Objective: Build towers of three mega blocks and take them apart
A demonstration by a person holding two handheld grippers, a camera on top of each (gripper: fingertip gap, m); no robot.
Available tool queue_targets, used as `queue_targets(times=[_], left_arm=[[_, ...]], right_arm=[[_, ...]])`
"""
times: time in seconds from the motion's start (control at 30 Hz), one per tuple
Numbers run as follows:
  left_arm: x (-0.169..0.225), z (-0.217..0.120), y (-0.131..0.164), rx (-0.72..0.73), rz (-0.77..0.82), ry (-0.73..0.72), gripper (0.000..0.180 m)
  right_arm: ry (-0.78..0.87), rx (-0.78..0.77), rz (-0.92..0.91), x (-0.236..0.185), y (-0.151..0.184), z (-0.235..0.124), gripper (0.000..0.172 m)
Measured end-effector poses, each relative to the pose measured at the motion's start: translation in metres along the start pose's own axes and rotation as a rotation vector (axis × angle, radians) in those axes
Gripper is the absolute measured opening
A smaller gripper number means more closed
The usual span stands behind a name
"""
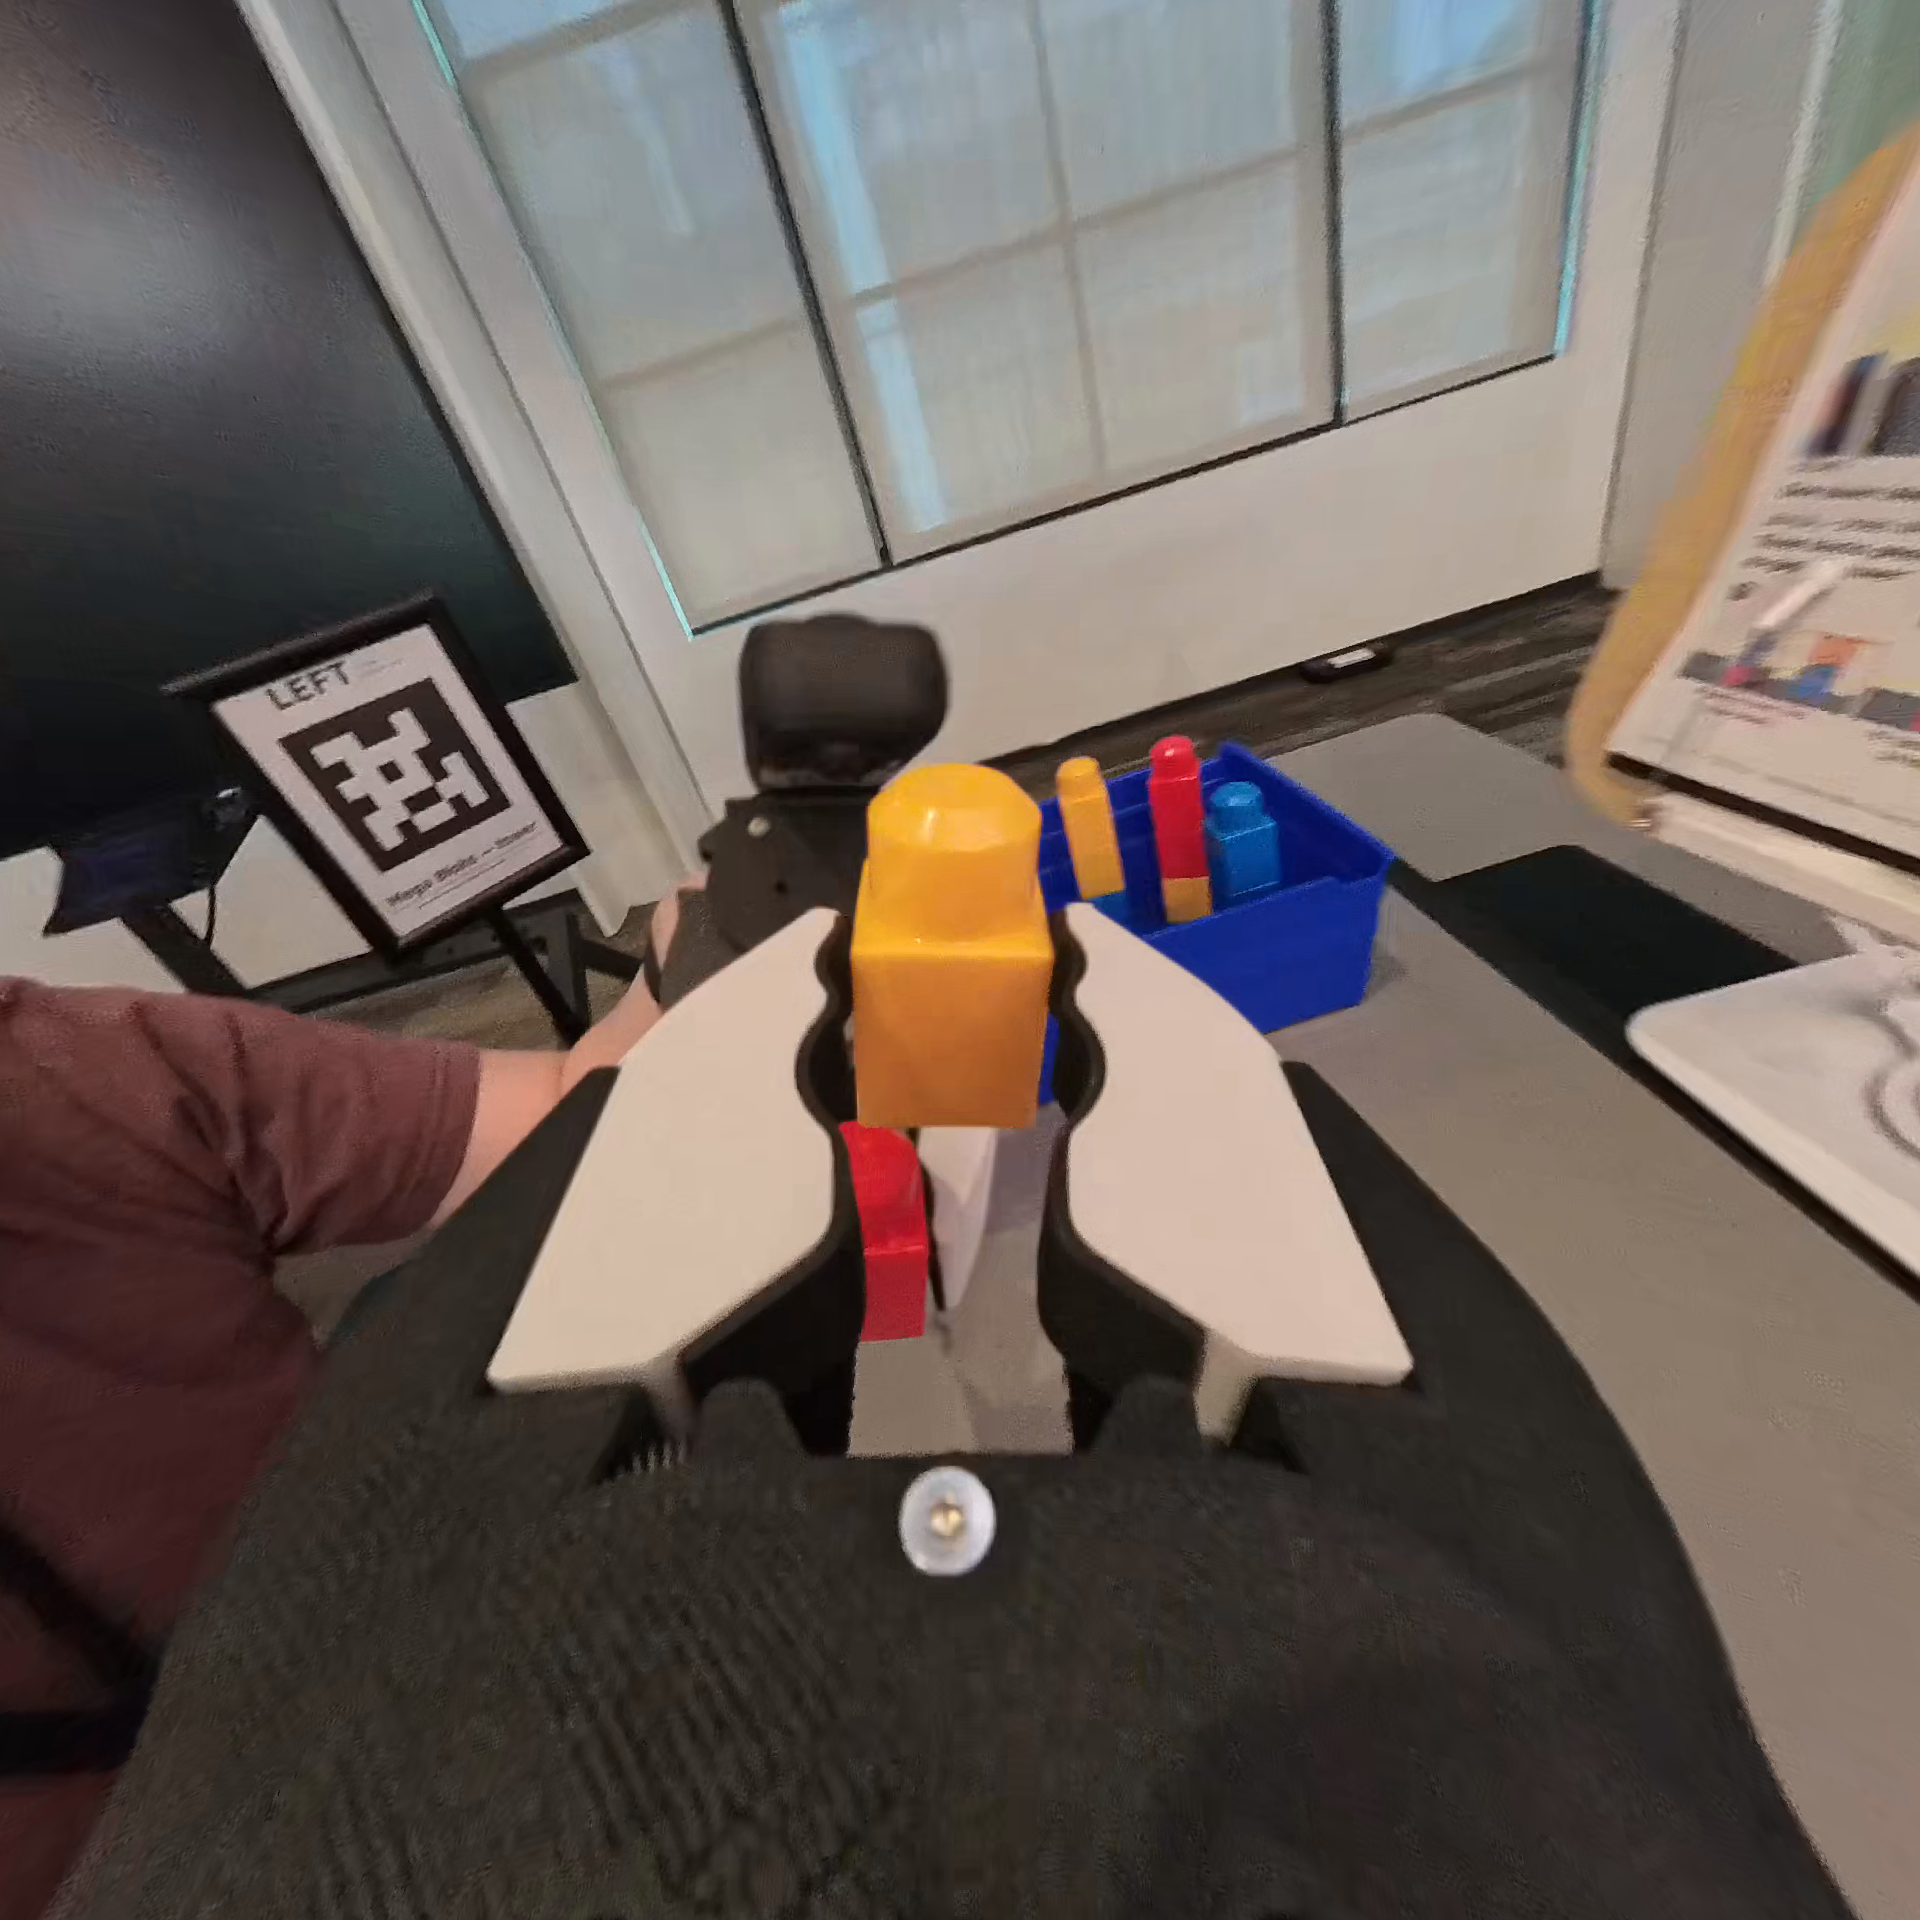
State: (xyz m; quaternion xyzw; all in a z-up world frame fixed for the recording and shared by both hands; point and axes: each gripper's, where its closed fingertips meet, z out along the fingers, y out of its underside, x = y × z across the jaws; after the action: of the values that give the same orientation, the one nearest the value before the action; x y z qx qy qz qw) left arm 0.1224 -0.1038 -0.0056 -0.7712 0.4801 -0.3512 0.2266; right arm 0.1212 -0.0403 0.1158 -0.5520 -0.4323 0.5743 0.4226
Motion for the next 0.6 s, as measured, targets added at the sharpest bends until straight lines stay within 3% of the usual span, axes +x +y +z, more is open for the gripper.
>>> queue_targets(times=[0.07, 0.17, 0.23, 0.3, 0.4, 0.47, 0.53, 0.6], left_arm=[[0.002, 0.005, -0.005, 0.017, -0.002, 0.015, 0.038], [0.011, 0.002, -0.013, 0.061, -0.015, 0.079, 0.038], [0.011, -0.004, -0.017, 0.095, -0.019, 0.076, 0.038], [0.011, -0.009, -0.019, 0.118, -0.026, 0.086, 0.038], [0.010, -0.014, -0.024, 0.156, -0.050, 0.107, 0.038], [0.010, -0.015, -0.024, 0.162, -0.064, 0.122, 0.038], [0.008, -0.018, -0.024, 0.168, -0.074, 0.127, 0.038], [0.008, -0.023, -0.027, 0.195, -0.090, 0.143, 0.038]], right_arm=[[0.191, -0.080, -0.027, 0.039, 0.000, -0.038, 0.037], [0.783, -0.304, -0.169, 0.120, 0.010, -0.139, 0.036], [1.001, -0.486, -0.130, 0.150, 0.034, -0.202, 0.037], [1.039, -0.560, 0.031, 0.168, 0.066, -0.234, 0.037], [0.953, -0.575, 0.185, 0.189, 0.104, -0.240, 0.038], [0.979, -0.599, 0.214, 0.204, 0.120, -0.245, 0.038], [1.063, -0.580, 0.140, 0.210, 0.108, -0.252, 0.052], [1.005, -0.452, 0.014, 0.198, 0.072, -0.230, 0.057]])
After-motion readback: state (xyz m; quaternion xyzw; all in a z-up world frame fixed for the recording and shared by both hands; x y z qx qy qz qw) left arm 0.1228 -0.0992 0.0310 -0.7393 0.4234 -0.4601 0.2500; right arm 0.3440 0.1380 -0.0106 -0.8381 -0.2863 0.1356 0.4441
